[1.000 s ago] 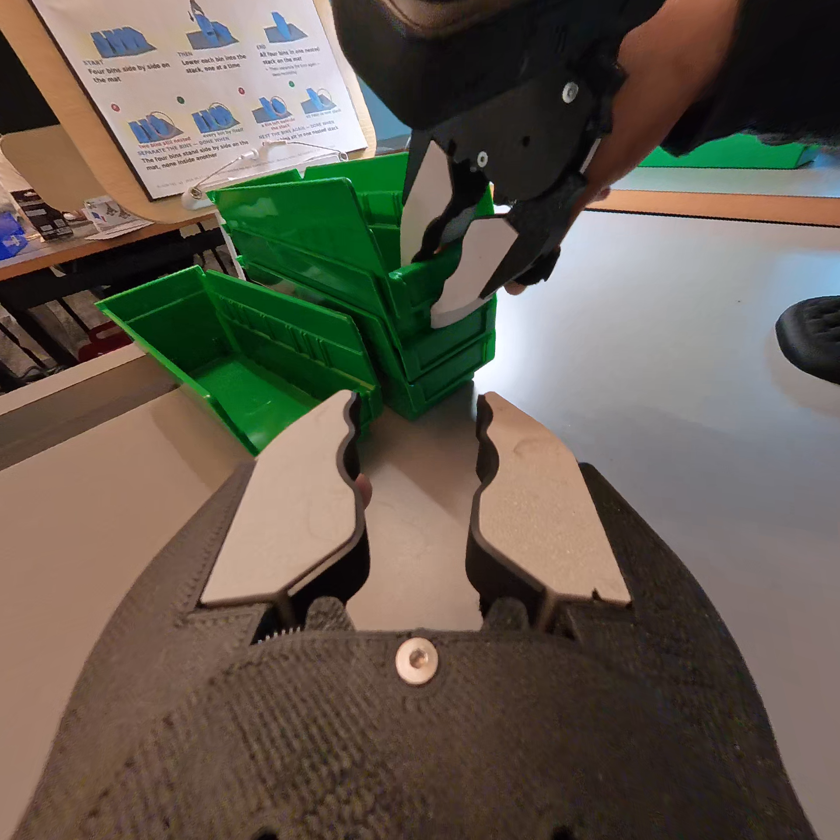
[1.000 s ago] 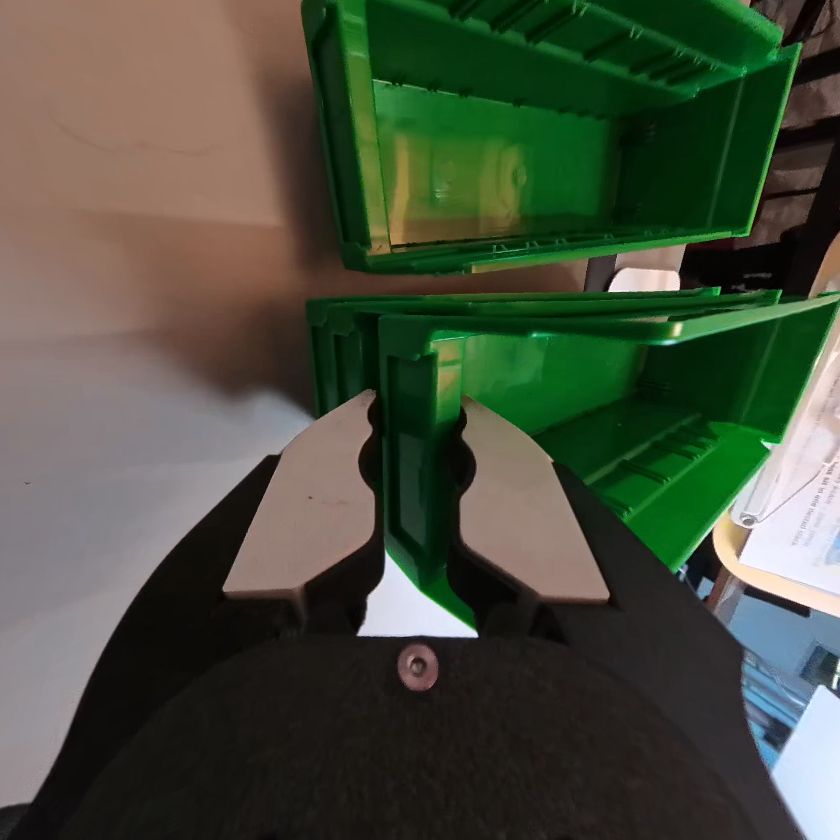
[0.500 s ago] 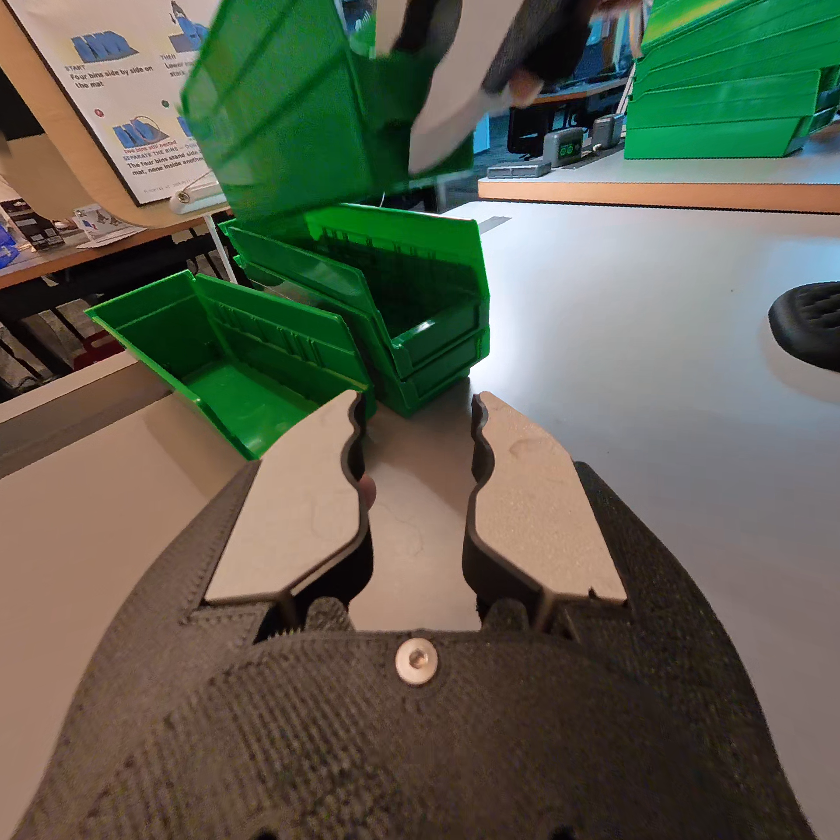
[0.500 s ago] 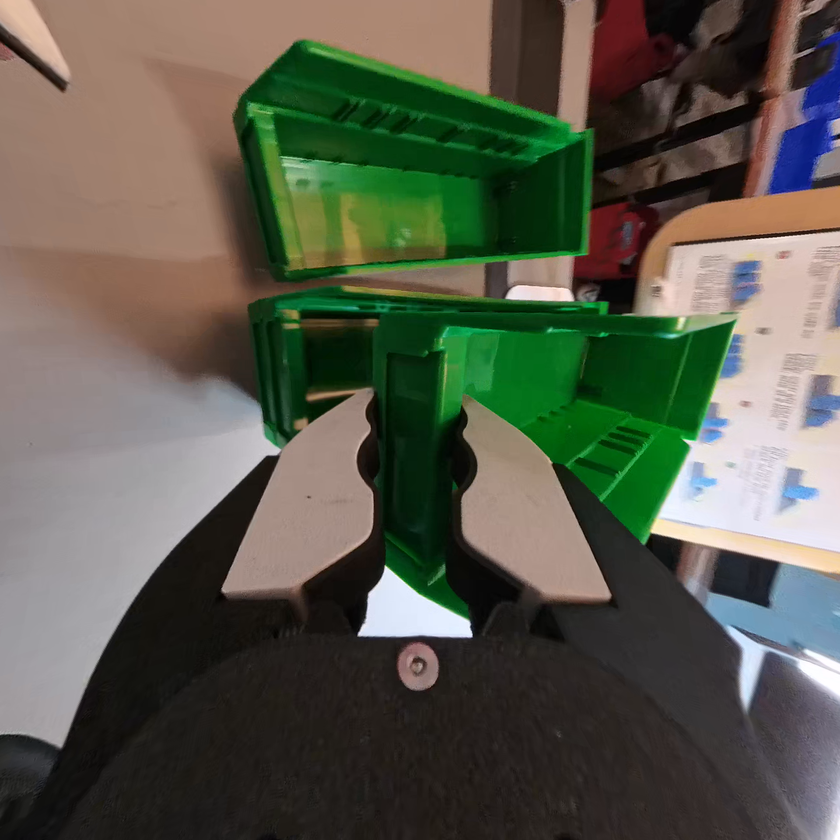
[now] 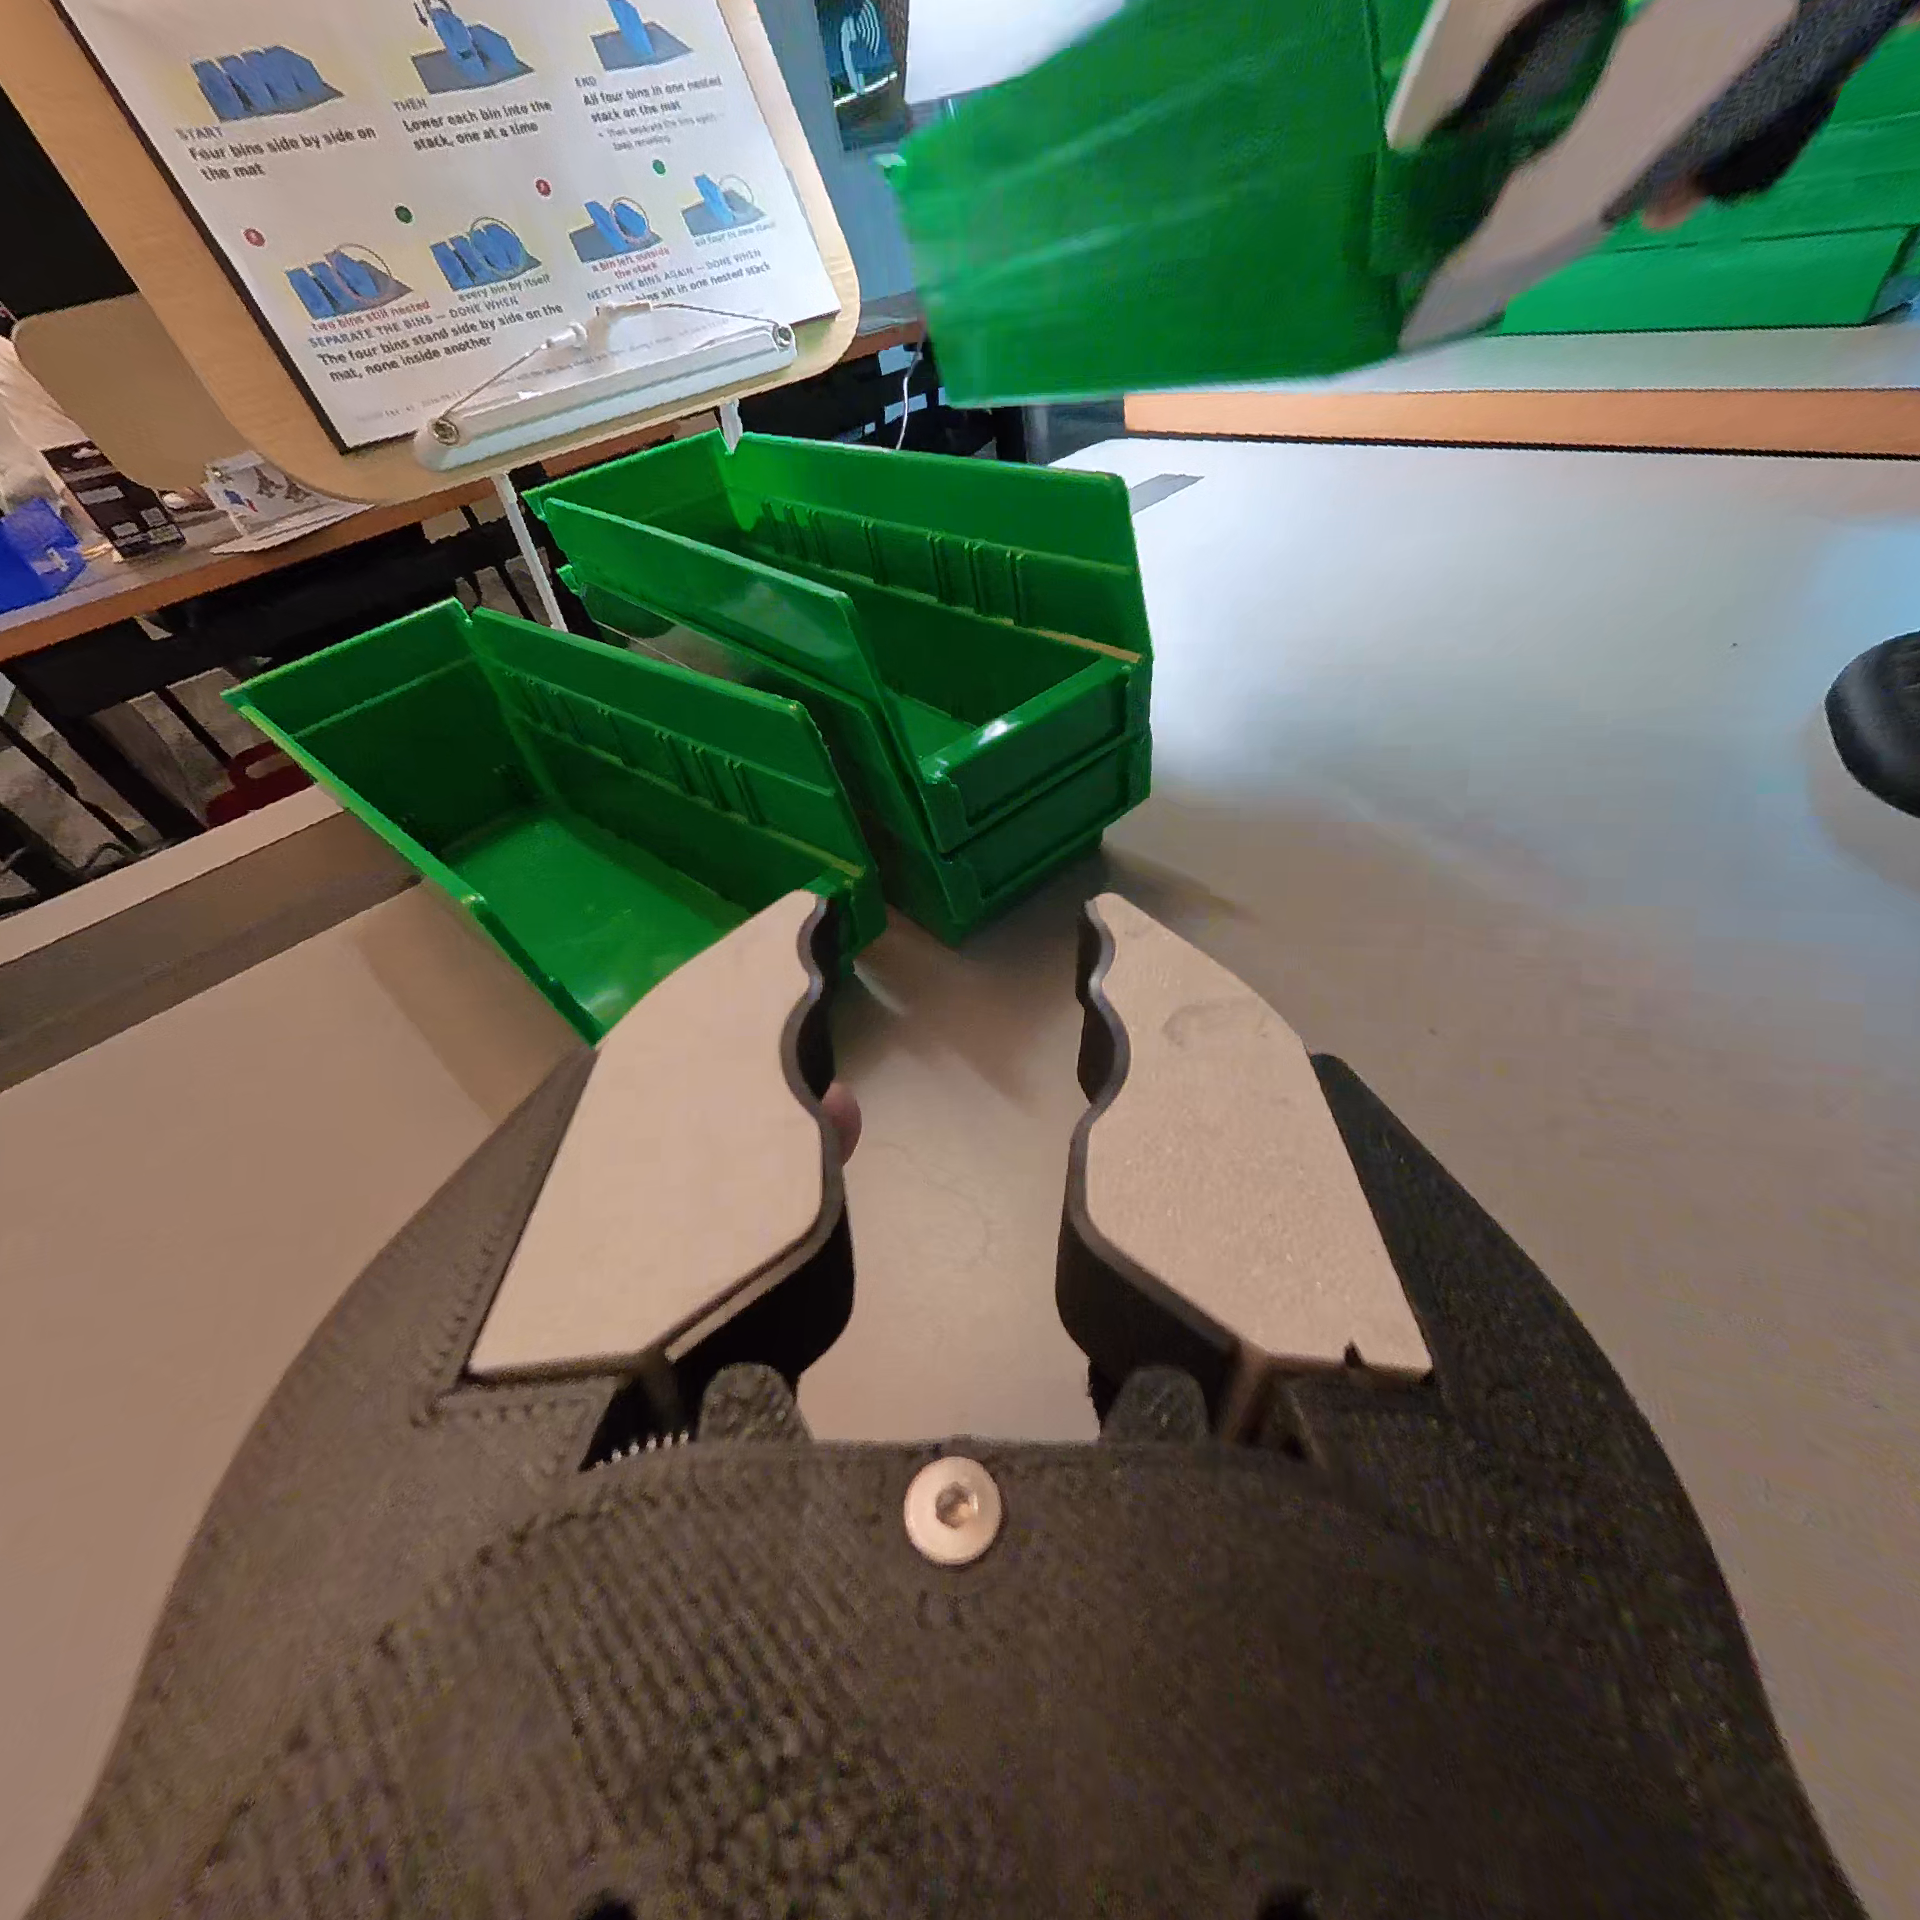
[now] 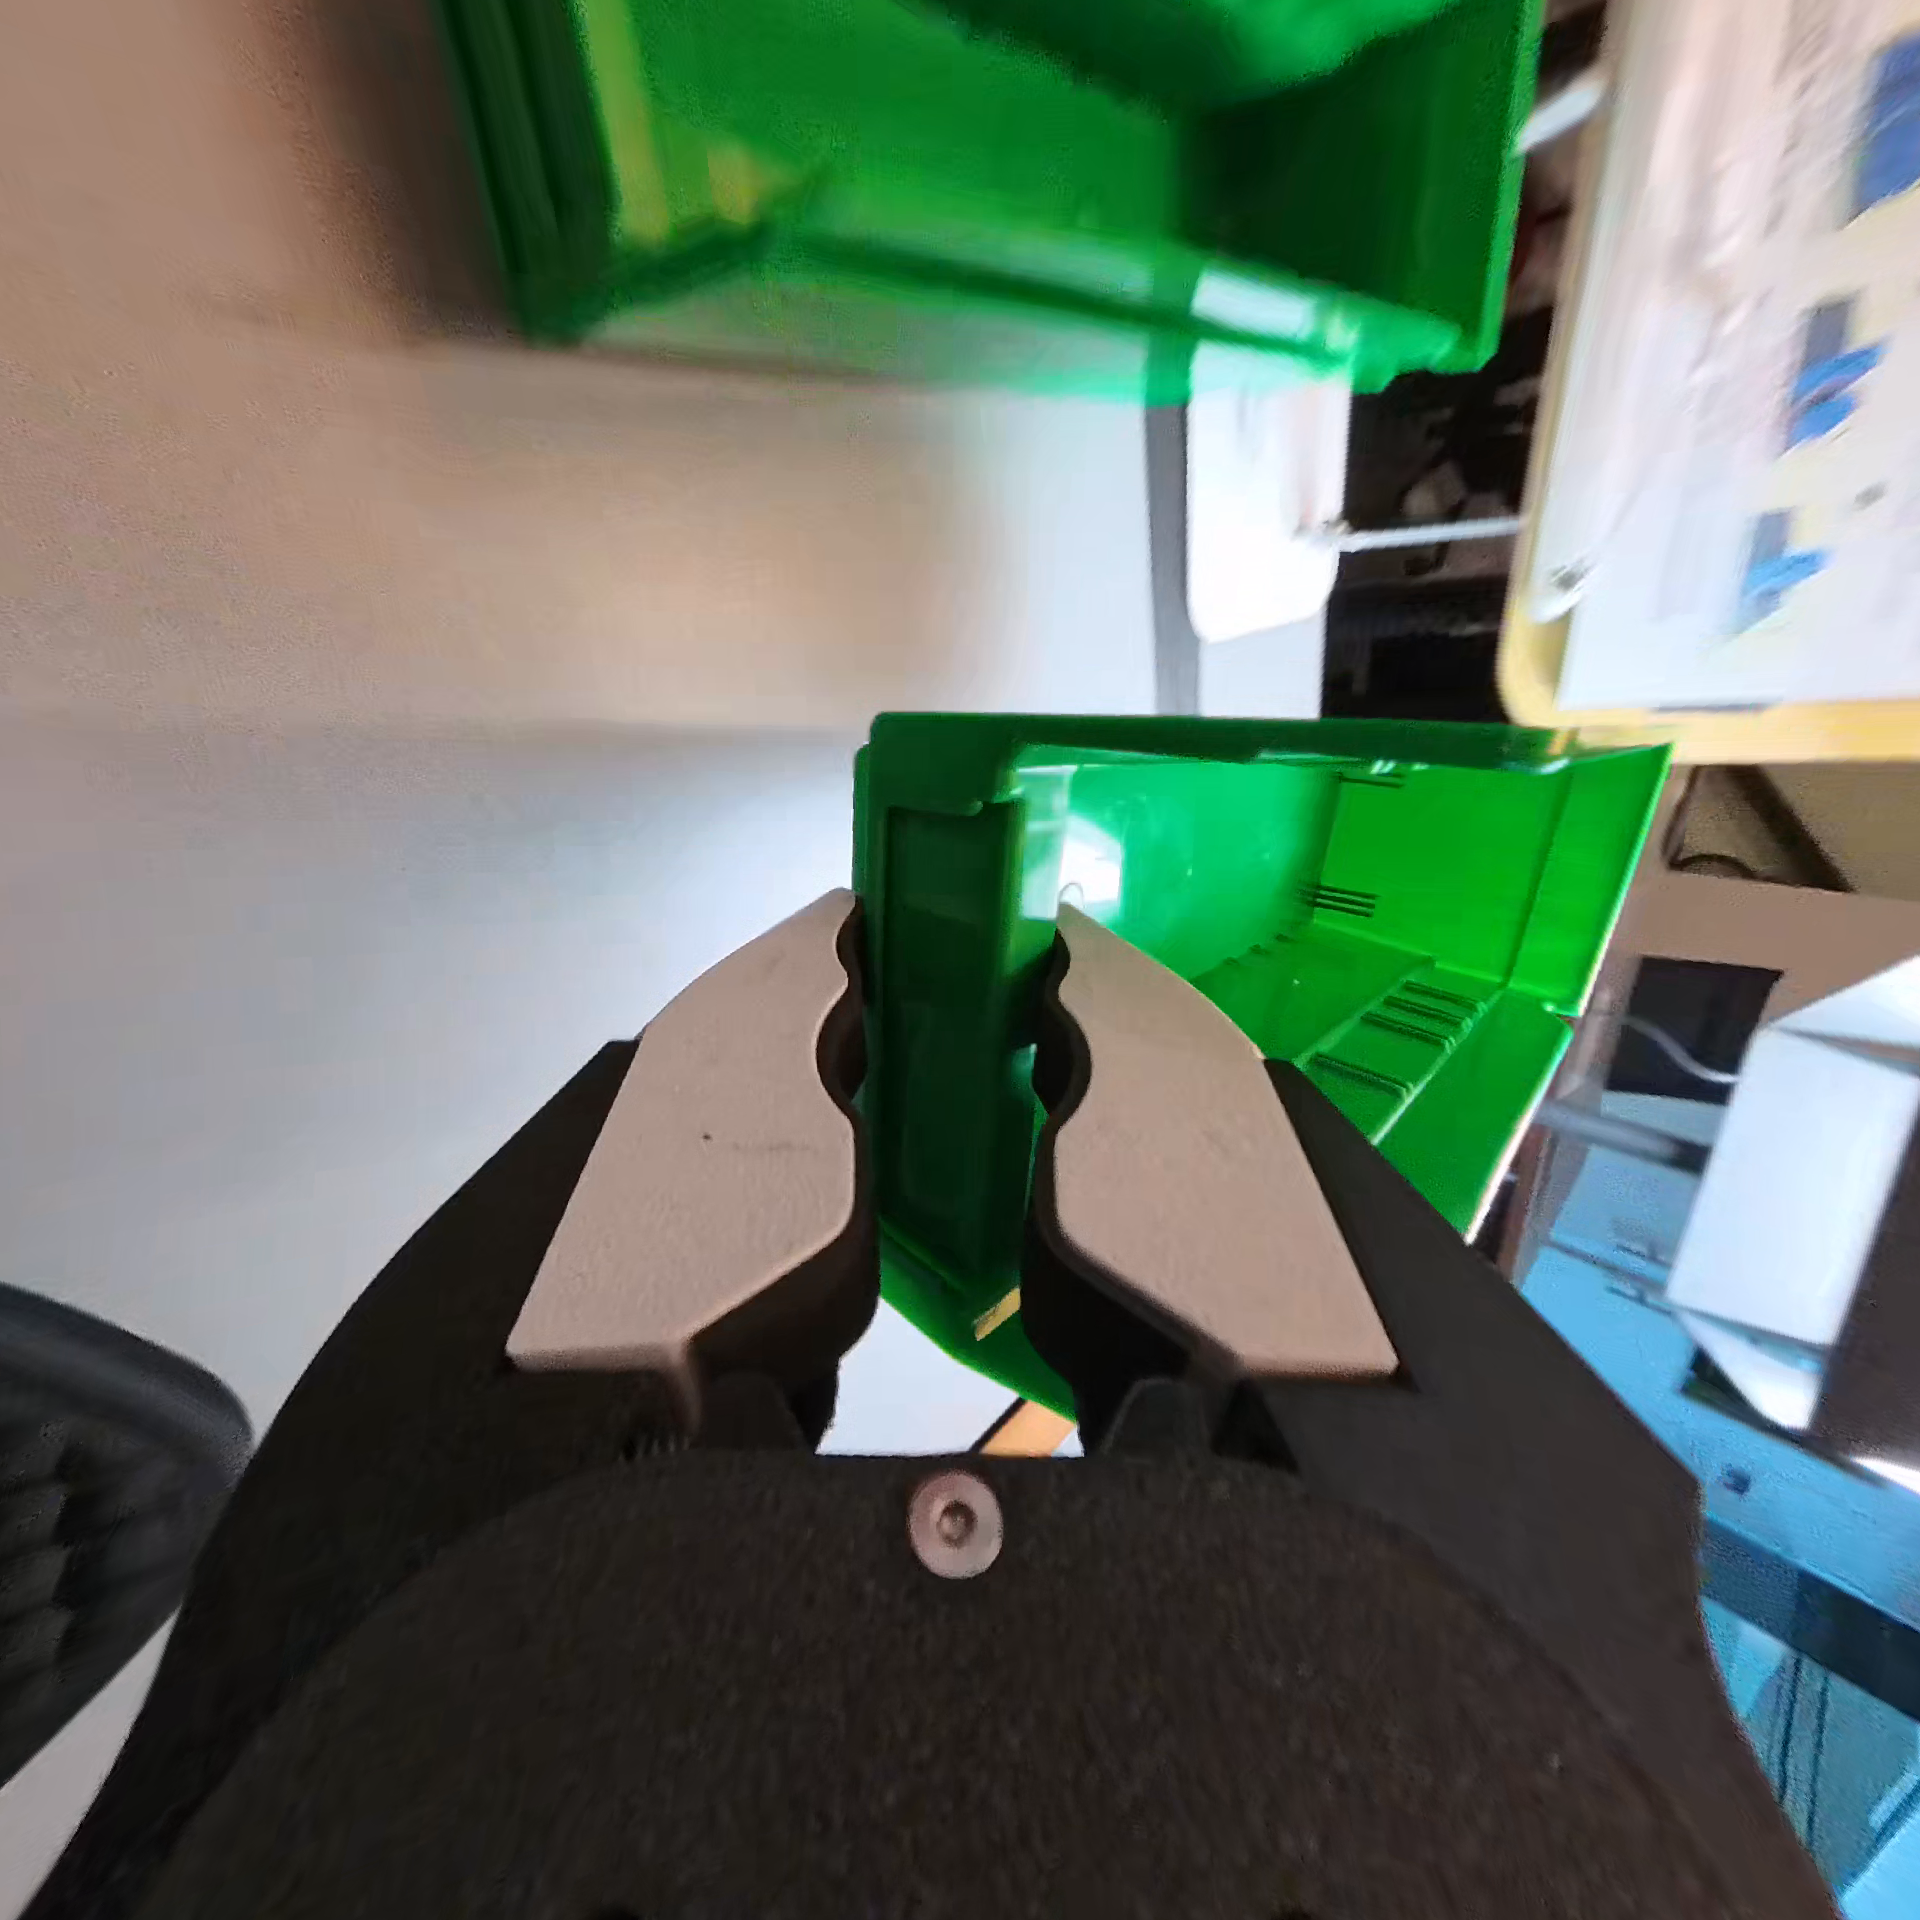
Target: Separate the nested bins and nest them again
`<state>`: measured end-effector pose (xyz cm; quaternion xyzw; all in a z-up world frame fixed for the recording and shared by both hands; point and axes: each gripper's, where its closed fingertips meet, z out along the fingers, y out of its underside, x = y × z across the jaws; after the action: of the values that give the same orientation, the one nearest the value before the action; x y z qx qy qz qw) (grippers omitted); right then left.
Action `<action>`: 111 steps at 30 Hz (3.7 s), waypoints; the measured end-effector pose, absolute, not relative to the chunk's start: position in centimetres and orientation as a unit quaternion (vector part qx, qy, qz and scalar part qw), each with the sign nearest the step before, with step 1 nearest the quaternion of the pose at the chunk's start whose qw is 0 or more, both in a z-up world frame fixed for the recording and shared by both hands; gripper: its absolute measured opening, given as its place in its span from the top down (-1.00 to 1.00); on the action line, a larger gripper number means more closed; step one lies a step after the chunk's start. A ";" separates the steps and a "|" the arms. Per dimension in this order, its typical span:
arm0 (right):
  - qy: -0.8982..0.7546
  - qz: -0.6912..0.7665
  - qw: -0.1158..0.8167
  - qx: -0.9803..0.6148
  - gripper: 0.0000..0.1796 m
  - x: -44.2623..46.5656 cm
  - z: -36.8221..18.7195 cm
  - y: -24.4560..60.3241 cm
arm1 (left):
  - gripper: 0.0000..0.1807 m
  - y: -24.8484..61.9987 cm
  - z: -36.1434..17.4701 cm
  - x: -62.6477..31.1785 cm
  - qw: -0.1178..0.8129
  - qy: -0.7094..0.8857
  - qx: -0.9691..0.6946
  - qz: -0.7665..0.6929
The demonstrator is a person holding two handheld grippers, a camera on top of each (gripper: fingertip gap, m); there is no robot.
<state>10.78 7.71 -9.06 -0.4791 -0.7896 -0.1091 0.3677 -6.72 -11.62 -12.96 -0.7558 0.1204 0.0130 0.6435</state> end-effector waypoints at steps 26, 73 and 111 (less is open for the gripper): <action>-0.750 -0.012 0.410 -0.519 0.45 12.3 -11.9 5.7 | 0.51 -10.5 -15.2 -7.2 0.611 0.121 -0.782 0.030; -0.872 0.015 0.241 -0.426 0.70 -1.2 -13.4 -4.2 | 0.87 -6.1 -16.0 -2.1 0.584 0.141 -0.795 -0.085; -0.864 0.030 0.331 -0.379 0.69 -0.9 -14.2 -4.7 | 0.71 -5.6 -15.0 -2.6 0.612 0.159 -0.774 -0.011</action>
<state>-0.90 -4.74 -14.19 -0.3787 -0.8637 0.0304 0.3313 -2.65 -5.61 -15.01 -0.7744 0.1594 -0.0110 0.6121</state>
